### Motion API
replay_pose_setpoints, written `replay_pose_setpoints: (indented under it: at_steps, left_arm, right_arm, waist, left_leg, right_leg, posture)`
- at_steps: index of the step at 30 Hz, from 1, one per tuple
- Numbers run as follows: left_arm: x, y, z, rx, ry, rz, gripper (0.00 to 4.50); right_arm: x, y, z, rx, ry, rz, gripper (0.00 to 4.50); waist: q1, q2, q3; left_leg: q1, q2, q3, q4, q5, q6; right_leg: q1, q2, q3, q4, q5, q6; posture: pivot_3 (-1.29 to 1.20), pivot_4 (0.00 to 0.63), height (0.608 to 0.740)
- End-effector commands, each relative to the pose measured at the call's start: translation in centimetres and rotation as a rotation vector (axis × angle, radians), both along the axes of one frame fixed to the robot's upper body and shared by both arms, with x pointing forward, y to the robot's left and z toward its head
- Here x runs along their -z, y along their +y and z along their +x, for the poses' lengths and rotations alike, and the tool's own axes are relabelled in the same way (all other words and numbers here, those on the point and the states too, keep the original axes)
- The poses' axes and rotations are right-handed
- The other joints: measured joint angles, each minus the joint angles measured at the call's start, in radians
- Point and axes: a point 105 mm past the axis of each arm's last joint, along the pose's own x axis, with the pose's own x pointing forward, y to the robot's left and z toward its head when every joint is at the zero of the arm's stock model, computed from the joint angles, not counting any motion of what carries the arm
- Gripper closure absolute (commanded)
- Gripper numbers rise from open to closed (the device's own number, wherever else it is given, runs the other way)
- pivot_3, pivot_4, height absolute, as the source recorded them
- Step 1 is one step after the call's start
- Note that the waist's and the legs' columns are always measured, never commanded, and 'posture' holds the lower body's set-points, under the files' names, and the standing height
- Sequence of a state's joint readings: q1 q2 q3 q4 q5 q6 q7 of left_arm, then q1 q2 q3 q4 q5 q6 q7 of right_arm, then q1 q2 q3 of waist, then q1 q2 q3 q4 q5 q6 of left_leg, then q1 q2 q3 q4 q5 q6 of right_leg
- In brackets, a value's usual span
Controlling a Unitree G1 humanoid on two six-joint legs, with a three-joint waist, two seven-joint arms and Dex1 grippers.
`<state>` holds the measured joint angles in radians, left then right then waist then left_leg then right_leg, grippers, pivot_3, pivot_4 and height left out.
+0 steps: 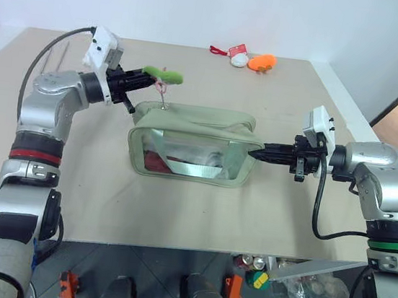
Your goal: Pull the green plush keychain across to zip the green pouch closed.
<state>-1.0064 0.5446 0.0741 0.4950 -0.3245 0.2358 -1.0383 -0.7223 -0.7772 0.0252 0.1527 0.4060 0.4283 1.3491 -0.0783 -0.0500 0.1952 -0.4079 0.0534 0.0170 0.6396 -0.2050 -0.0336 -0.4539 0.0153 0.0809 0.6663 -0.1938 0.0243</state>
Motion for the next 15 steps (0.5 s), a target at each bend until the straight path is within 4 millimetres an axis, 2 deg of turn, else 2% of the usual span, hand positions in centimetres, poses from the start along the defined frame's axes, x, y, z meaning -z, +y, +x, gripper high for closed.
replay_pose_setpoints:
  at_steps: [1,6,9,13,15]
  left_arm:
    - [-2.2,-2.3,-2.4,0.101,-0.16,0.085,4.43]
    - [-2.2,-4.0,-4.7,0.203,-0.215,0.179,4.43]
    - [-1.2,-3.8,-5.6,0.244,-0.179,0.23,4.43]
    - [0.0,-2.9,-5.4,0.225,-0.124,0.29,4.43]
    - [0.1,-2.6,-5.3,0.222,-0.084,0.269,3.76]
  right_arm:
    - [-1.2,0.3,-0.1,-0.017,-0.049,0.002,4.5]
    - [-1.1,0.3,-0.1,-0.018,-0.047,0.002,4.5]
    - [-1.0,0.4,-0.1,-0.018,-0.046,0.003,4.5]
    - [-1.0,0.4,-0.1,-0.019,-0.045,0.004,4.5]
    - [-0.9,0.4,-0.1,-0.02,-0.044,0.005,4.5]
  waist:
    - [0.0,0.0,0.0]
    - [0.0,0.0,0.0]
    - [-0.003,0.0,0.0]
    - [-0.003,0.0,0.0]
    - [-0.002,0.0,0.0]
  left_leg:
    - [0.0,0.0,0.0,0.0,0.0,0.0]
    - [0.0,0.0,0.0,0.0,0.0,0.0]
    - [0.001,0.0,0.0,0.0,0.0,0.0]
    - [0.001,0.0,0.0,0.0,0.0,0.0]
    - [0.001,0.0,0.0,0.0,0.0,0.0]
  right_leg:
    - [0.0,0.0,0.0,0.0,0.0,0.0]
    - [0.0,0.0,0.0,0.0,0.0,0.0]
    - [0.0,0.0,0.0,0.0,0.0,0.0]
    - [0.0,0.0,0.0,0.001,0.0,0.0]
    - [0.0,0.0,0.0,0.001,0.0,0.0]
  posture:
    - [0.0,0.15,0.74]
    - [0.0,0.15,0.74]
    - [0.0,0.15,0.74]
    - [0.0,0.15,0.74]
    - [0.0,0.15,0.74]
